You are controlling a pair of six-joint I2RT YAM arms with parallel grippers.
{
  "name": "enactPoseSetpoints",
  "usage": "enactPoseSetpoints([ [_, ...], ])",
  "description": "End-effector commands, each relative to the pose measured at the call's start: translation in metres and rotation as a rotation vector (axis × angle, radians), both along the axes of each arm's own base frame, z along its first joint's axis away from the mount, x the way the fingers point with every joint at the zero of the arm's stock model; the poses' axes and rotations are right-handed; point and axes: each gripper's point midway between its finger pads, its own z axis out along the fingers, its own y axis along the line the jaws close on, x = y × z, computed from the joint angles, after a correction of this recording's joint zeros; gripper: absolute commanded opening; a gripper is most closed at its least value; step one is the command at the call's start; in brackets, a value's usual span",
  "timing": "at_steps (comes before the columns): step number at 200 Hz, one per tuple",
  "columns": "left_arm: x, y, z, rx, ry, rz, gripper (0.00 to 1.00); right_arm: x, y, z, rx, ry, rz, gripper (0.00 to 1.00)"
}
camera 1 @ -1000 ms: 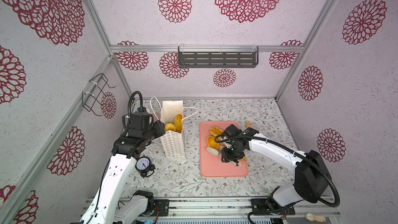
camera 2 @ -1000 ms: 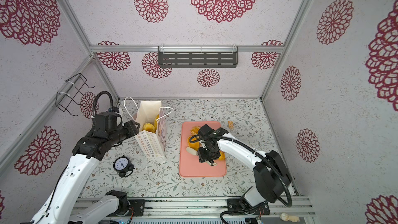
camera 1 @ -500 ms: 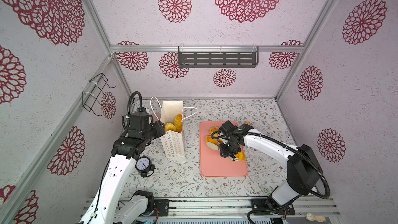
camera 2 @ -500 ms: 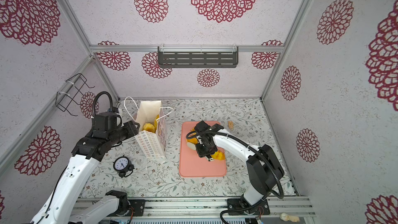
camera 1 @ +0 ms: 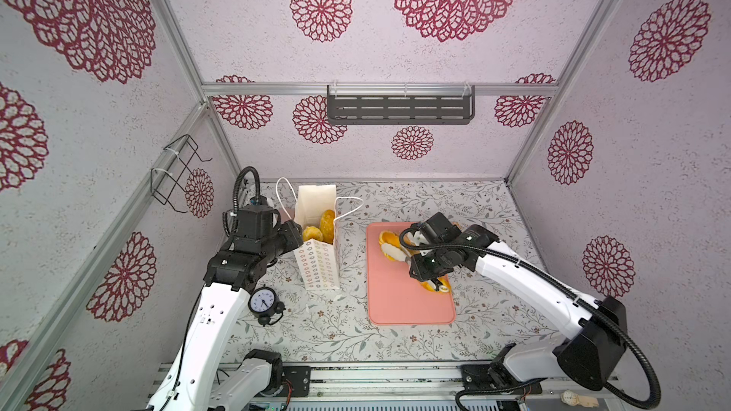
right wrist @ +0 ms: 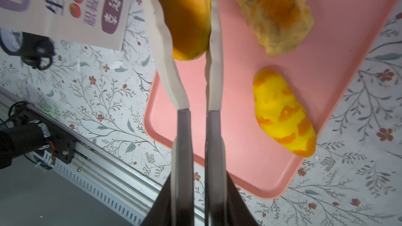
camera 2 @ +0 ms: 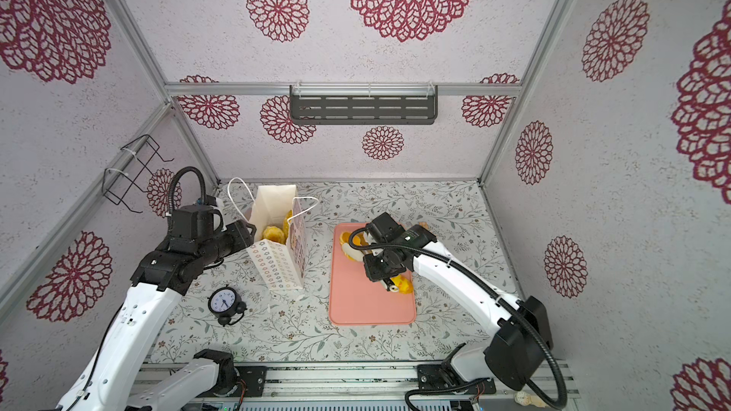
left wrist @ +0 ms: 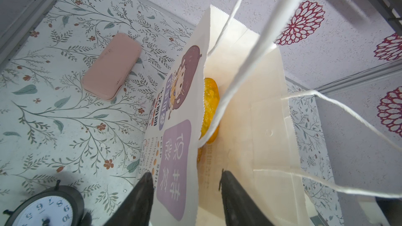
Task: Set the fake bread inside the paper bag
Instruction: 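Lift the orange tart and carry it over the bag with the right gripper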
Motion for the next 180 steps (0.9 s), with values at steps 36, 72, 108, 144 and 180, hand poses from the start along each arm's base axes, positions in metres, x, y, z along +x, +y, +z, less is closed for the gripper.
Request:
enactPoseSetpoints([
  [36, 0.003, 0.003, 0.004, -0.008, -0.01, 0.019, 0.44, 0.037, 0.019, 0.152, 0.237, -0.323, -0.04, 0.3],
  [72, 0.002, 0.003, 0.001, -0.009, -0.007, 0.022, 0.37, 0.043, 0.076, 0.22, 0.377, -0.425, 0.082, 0.3],
  [108, 0.003, 0.002, 0.002, -0.016, -0.011, 0.02, 0.28, 0.045, 0.13, 0.225, 0.382, -0.413, 0.176, 0.3],
  [144, 0.004, 0.0, 0.001, -0.023, -0.012, 0.015, 0.19, 0.054, 0.154, 0.207, 0.385, -0.369, 0.189, 0.3],
  [180, 0.005, 0.0, 0.001, -0.022, -0.009, 0.011, 0.11, 0.052, 0.162, 0.186, 0.34, -0.333, 0.213, 0.3],
])
